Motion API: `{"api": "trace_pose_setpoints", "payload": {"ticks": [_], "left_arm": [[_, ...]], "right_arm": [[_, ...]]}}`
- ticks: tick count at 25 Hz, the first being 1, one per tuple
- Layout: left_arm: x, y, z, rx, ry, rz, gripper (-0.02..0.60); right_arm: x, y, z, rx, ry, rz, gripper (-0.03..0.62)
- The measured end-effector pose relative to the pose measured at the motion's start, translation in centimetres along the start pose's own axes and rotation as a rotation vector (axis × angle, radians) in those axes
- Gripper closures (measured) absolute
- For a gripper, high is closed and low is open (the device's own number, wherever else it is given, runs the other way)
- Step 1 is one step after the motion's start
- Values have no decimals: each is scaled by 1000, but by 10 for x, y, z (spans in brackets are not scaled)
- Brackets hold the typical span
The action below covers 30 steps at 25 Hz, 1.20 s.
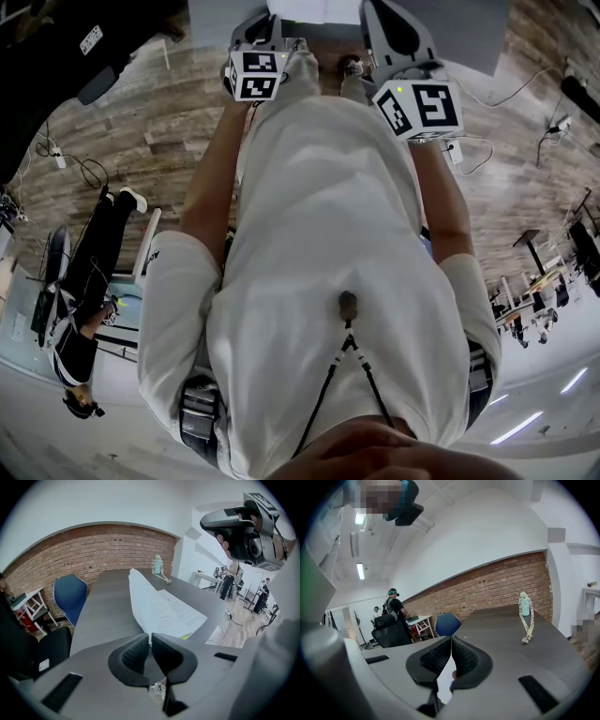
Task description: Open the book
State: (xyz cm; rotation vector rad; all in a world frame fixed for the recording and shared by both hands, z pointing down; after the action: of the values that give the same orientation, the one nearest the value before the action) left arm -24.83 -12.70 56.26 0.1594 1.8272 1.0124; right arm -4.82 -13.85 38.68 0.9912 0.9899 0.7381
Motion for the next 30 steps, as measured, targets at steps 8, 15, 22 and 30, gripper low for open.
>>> {"api": "trace_pose_setpoints", "payload": {"ticks": [8, 15, 22, 30], "left_arm": [[3, 12, -17, 19, -24, -20, 549], [11, 22, -38, 55, -51, -35, 548], [16, 33, -49, 52, -58, -52, 546], [21, 44, -61, 68, -80, -62, 546]], "right_arm": [[-6, 0, -7, 12, -3, -5, 557], [-16, -3, -19, 11, -18, -7, 557], [-26, -4, -29, 22, -35, -17, 557], [-34, -2, -38, 36, -54, -27, 557]]}}
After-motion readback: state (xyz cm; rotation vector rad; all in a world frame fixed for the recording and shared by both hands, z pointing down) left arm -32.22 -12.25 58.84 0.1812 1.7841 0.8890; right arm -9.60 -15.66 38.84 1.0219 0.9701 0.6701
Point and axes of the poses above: the fingertips, and each gripper's own axes: x backward along the fingers, z to its right, y out of its underside, the point moved 8 cm from there along x, backward along the fingers, and after that the axes turned 7 degrees about y, right-handed, at the moved point
